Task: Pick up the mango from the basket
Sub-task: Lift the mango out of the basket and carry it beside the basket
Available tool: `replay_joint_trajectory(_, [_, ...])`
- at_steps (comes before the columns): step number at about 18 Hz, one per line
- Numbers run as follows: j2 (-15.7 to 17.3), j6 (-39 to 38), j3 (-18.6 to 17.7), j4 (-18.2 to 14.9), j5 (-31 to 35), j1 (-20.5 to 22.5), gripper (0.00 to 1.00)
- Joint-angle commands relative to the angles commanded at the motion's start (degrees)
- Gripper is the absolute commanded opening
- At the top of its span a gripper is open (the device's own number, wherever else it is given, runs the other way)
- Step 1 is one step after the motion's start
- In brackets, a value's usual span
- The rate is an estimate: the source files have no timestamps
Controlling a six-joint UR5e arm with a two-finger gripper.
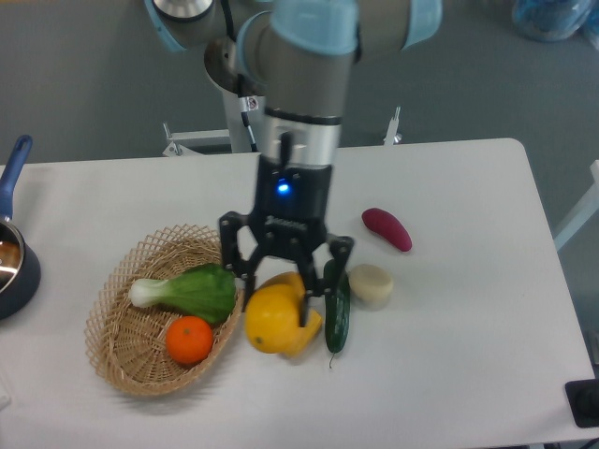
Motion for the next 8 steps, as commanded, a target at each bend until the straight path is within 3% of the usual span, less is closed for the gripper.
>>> replay_joint_trajectory(8, [-0.1, 1.9, 0.0, 0.0, -0.6, 3.8, 0.22])
